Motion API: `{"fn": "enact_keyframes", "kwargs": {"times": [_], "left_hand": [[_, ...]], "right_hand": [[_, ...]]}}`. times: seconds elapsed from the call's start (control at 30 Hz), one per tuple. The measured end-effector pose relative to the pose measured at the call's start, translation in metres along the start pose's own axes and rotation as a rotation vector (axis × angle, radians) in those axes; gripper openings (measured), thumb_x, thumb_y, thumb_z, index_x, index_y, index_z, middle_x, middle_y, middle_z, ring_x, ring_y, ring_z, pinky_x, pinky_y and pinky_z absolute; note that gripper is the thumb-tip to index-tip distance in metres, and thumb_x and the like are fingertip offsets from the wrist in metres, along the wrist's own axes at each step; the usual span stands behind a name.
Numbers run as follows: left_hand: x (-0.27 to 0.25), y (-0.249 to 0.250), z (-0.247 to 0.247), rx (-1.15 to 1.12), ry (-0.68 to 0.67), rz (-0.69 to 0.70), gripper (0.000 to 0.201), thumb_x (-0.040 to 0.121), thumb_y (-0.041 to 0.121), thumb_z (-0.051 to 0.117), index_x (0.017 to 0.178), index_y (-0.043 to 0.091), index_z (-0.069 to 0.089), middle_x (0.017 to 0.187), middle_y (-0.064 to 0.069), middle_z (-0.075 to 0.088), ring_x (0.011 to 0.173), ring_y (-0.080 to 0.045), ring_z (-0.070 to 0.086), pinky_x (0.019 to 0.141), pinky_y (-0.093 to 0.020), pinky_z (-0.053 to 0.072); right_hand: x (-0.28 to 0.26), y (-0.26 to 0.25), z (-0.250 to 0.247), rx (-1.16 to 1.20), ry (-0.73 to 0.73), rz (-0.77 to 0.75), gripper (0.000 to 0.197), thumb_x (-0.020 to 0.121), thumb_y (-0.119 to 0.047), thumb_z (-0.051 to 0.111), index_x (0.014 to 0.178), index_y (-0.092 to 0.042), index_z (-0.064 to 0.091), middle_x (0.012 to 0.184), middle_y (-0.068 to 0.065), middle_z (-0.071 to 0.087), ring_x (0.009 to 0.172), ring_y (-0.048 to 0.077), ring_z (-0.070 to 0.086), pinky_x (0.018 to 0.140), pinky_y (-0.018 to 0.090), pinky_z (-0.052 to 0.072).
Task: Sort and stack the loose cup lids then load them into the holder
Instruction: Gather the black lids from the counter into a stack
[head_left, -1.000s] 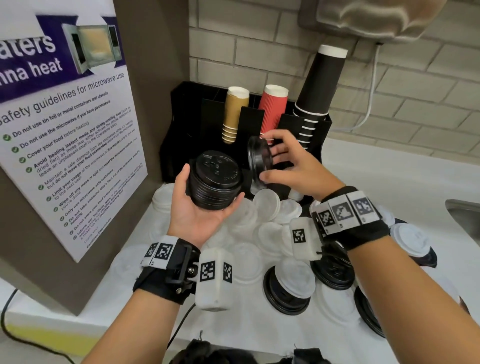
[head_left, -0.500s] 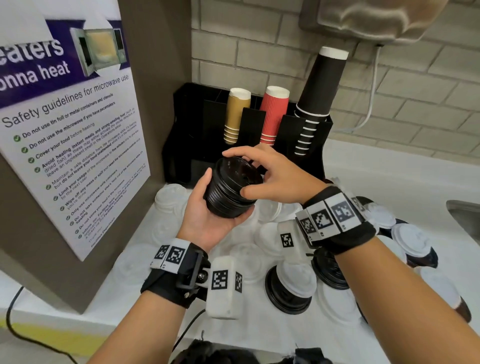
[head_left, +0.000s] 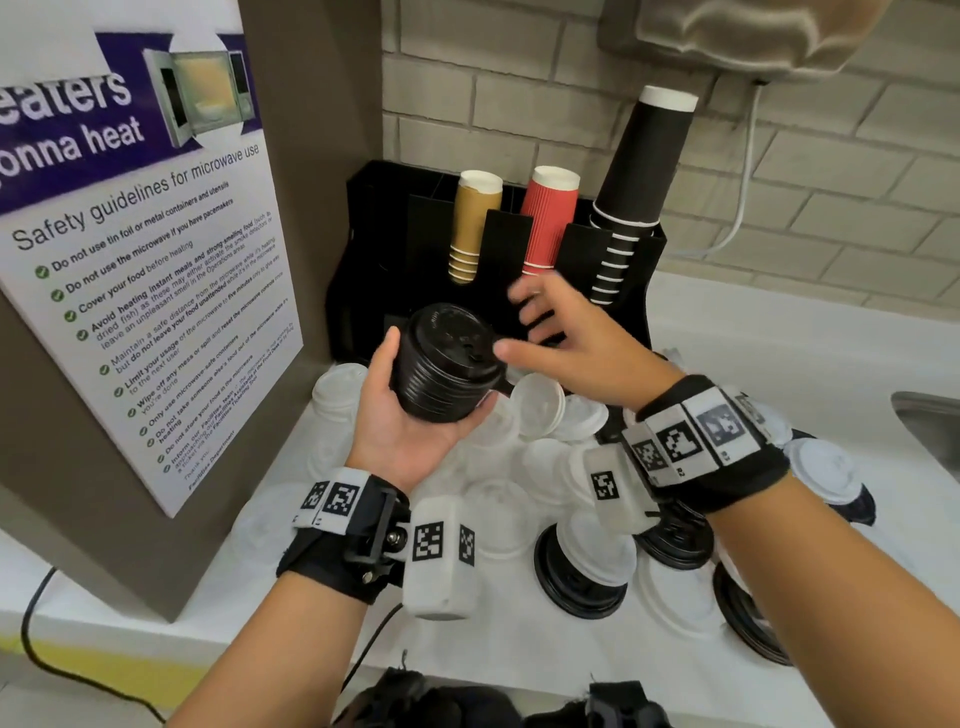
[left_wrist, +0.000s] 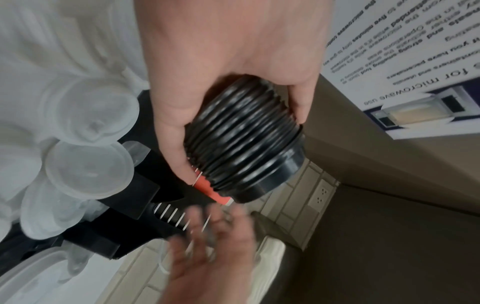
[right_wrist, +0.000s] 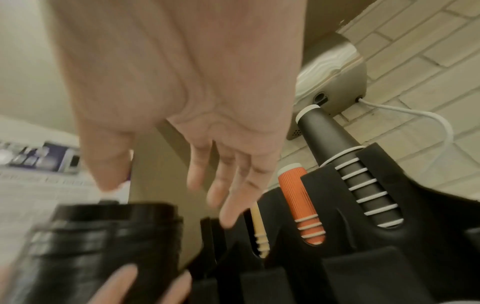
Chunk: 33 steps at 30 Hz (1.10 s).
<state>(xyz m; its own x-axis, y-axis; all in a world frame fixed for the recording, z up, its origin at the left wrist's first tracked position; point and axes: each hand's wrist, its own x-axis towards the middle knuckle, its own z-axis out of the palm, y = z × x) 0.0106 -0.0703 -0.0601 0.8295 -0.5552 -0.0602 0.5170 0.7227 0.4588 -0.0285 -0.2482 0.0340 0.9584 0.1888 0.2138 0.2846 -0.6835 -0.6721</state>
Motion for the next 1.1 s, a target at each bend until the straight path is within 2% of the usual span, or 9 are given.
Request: {"fn": "enact_keyframes", "kwargs": {"times": [0.07, 0.17, 0.27, 0.47, 0.57, 0.73, 0.9, 1.0, 1.1], "left_hand": [[0.0, 0.007, -0.003, -0.011, 0.007, 0.029, 0.055, 0.082, 0.058, 0.054, 0.107, 0.015, 0.076, 0.126, -0.017, 0.065, 0.115, -0.032, 0.063, 0.09, -0.047, 0.053], [0.0, 0.014, -0.006, -0.037, 0.014, 0.062, 0.053, 0.082, 0.056, 0.057, 0.108, 0.015, 0.076, 0.126, -0.018, 0.064, 0.117, -0.036, 0.061, 0.088, -0.051, 0.054], [0.0, 0.017, -0.005, -0.05, 0.03, 0.068, 0.051, 0.086, 0.057, 0.055, 0.107, 0.015, 0.076, 0.127, -0.018, 0.064, 0.118, -0.036, 0.06, 0.088, -0.05, 0.054], [-0.003, 0.016, -0.004, -0.048, 0.026, 0.053, 0.049, 0.086, 0.055, 0.055, 0.103, 0.015, 0.077, 0.126, -0.016, 0.064, 0.12, -0.035, 0.059, 0.089, -0.047, 0.052], [-0.003, 0.017, -0.005, -0.042, 0.03, 0.061, 0.049, 0.086, 0.055, 0.056, 0.105, 0.015, 0.077, 0.127, -0.016, 0.064, 0.12, -0.035, 0.059, 0.088, -0.047, 0.053], [-0.003, 0.016, -0.006, -0.051, 0.039, 0.063, 0.051, 0.084, 0.055, 0.058, 0.11, 0.014, 0.075, 0.128, -0.017, 0.063, 0.118, -0.036, 0.06, 0.086, -0.048, 0.054], [-0.004, 0.012, -0.007, -0.036, 0.018, 0.056, 0.049, 0.079, 0.055, 0.061, 0.105, 0.016, 0.077, 0.125, -0.017, 0.065, 0.118, -0.036, 0.06, 0.087, -0.048, 0.054], [-0.003, 0.01, -0.008, -0.016, 0.011, 0.05, 0.052, 0.082, 0.057, 0.058, 0.11, 0.016, 0.074, 0.127, -0.018, 0.063, 0.118, -0.038, 0.06, 0.09, -0.051, 0.053], [-0.002, 0.006, -0.007, -0.005, 0.004, 0.034, 0.056, 0.079, 0.056, 0.061, 0.114, 0.014, 0.073, 0.128, -0.02, 0.062, 0.118, -0.04, 0.059, 0.09, -0.054, 0.053]], "right_hand": [[-0.016, 0.008, 0.004, -0.255, -0.235, 0.06, 0.046, 0.076, -0.039, 0.077, 0.113, -0.02, 0.056, 0.103, -0.007, 0.054, 0.094, 0.013, 0.056, 0.076, 0.017, 0.049], [-0.043, 0.021, 0.022, -0.647, -0.741, 0.227, 0.071, 0.063, -0.049, 0.084, 0.12, -0.031, 0.046, 0.108, -0.006, 0.049, 0.097, 0.017, 0.051, 0.079, 0.031, 0.047], [-0.059, 0.03, 0.033, -0.89, -0.925, 0.208, 0.09, 0.056, -0.044, 0.087, 0.127, -0.033, 0.033, 0.112, -0.004, 0.045, 0.101, 0.02, 0.046, 0.076, 0.033, 0.039], [-0.064, 0.037, 0.043, -1.035, -0.882, 0.169, 0.088, 0.06, -0.033, 0.082, 0.129, -0.031, 0.027, 0.114, 0.0, 0.046, 0.102, 0.023, 0.046, 0.079, 0.034, 0.032], [-0.052, 0.031, 0.031, -0.924, -0.72, 0.172, 0.088, 0.058, -0.042, 0.08, 0.127, -0.034, 0.025, 0.11, -0.003, 0.044, 0.098, 0.021, 0.044, 0.079, 0.033, 0.035], [-0.03, 0.016, 0.019, -0.966, -0.445, 0.06, 0.097, 0.067, -0.042, 0.076, 0.145, -0.03, 0.019, 0.131, 0.001, 0.04, 0.115, 0.023, 0.042, 0.092, 0.037, 0.039], [-0.053, 0.02, 0.034, -0.84, -0.719, 0.143, 0.067, 0.069, -0.044, 0.078, 0.123, -0.023, 0.044, 0.112, -0.003, 0.048, 0.092, 0.018, 0.05, 0.067, 0.031, 0.042], [-0.069, 0.031, 0.047, -0.822, -0.865, 0.228, 0.074, 0.061, -0.043, 0.084, 0.117, -0.021, 0.041, 0.1, -0.004, 0.04, 0.083, 0.02, 0.048, 0.059, 0.03, 0.038], [-0.079, 0.039, 0.053, -0.821, -0.882, 0.23, 0.078, 0.058, -0.033, 0.086, 0.117, -0.022, 0.037, 0.106, 0.001, 0.039, 0.082, 0.023, 0.046, 0.058, 0.029, 0.038]]}}
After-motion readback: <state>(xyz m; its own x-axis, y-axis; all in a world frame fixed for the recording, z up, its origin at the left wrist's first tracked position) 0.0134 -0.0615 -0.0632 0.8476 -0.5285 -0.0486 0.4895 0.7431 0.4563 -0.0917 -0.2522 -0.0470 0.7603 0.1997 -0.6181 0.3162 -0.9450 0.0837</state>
